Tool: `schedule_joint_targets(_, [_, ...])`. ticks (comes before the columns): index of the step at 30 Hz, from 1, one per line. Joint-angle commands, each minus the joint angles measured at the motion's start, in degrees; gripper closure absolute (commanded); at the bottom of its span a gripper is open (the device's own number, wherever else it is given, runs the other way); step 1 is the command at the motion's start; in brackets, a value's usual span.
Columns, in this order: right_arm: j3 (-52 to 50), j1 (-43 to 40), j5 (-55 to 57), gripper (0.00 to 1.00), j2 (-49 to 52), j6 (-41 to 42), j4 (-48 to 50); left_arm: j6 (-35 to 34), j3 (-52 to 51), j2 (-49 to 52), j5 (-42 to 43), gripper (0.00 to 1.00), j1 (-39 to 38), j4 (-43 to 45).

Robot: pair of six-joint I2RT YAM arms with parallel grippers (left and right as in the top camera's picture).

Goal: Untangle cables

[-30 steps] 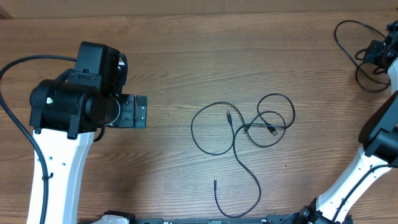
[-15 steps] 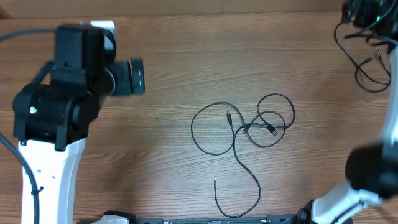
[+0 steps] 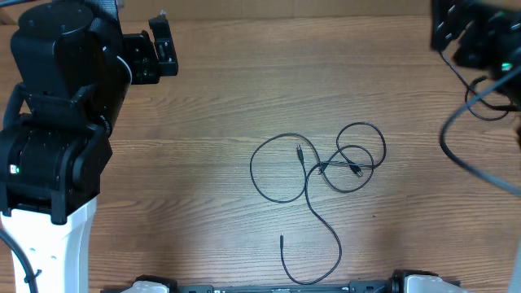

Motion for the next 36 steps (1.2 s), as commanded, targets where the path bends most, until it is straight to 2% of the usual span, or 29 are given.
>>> schedule_joint_targets(1, [-9.4, 0.0, 3.7, 0.00, 3.2, 1.5, -2.0, 1.5, 1.0, -0.5, -1.6, 0.00, 0.0, -0.2])
schedule_joint_targets(6, [-24.1, 3.9, 11.2, 0.00, 0.7, 2.1, 0.5, 1.1, 1.1, -1.2, -1.6, 0.01, 0.0, -0.1])
schedule_joint_targets(10, [-35.8, 6.1, 11.2, 0.00, -3.5, 2.0, 9.0, 1.1, 1.1, -2.3, -1.8, 0.00, 0.0, -0.1])
schedule_joint_targets(17, [-47.0, 5.9, 14.5, 0.00, -8.3, 2.9, 11.5, 1.6, 1.1, -4.1, -2.3, 0.00, 0.0, -1.0])
schedule_joint_targets(21, [-57.9, 5.9, 13.5, 0.00, -8.5, 13.7, 19.6, 1.5, 1.1, -4.3, -2.2, 0.00, 0.0, -1.1])
schedule_joint_targets(24, [-66.7, 6.5, 11.6, 0.00, -8.4, 17.3, 30.9, 1.6, 1.1, -4.3, -2.2, 0.00, 0.0, -1.4])
schedule_joint_targets(26, [-70.2, 6.8, 11.7, 0.00, -8.1, 20.9, 35.0, 1.6, 1.1, -4.3, -2.2, 0.00, 0.0, -1.4])
schedule_joint_targets(32, [-73.5, 6.7, 13.7, 0.00, -4.6, 30.8, 36.6, 1.5, 1.1, -4.3, -2.2, 0.00, 0.0, -3.5])
schedule_joint_targets(36, [-73.5, 6.7, 14.9, 0.00, 0.5, 40.9, 35.1, 1.5, 1.1, -4.2, -2.2, 0.00, 0.0, -4.4])
